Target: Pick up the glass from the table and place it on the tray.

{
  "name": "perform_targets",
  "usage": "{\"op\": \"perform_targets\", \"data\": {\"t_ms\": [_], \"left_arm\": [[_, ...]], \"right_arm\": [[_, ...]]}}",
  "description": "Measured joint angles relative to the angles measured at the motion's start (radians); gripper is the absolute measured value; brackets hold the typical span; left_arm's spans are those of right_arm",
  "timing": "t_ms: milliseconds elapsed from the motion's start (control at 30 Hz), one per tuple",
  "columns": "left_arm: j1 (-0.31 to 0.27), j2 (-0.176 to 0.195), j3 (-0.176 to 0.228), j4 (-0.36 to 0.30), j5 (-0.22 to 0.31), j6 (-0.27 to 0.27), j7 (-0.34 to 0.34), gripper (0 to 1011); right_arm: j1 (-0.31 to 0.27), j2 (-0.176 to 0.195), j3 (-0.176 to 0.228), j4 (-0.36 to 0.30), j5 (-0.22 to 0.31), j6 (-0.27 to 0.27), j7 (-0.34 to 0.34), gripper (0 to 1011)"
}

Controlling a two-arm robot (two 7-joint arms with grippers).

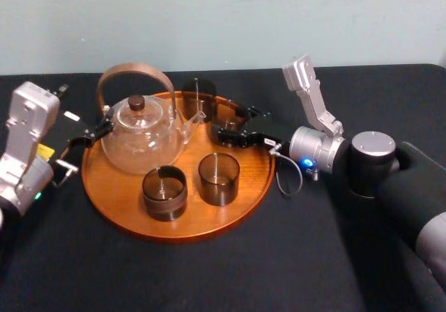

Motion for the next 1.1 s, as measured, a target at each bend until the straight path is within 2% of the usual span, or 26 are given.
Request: {"op": "perform_targets", "data": {"t_ms": [733, 1100], "left_arm": [[0.0, 0.0, 0.0, 0.0, 0.0, 0.0, 0.0, 1010], [0.0, 0.0, 0.0, 0.0, 0.0, 0.0, 0.0, 1009]], "right_arm": [[-0.008, -0.001, 0.032, 0.021, -0.017, -0.035, 0.002, 905], [0.0, -0.008, 0.042, 0.056, -0.031, -0.059, 0.006, 905]]}}
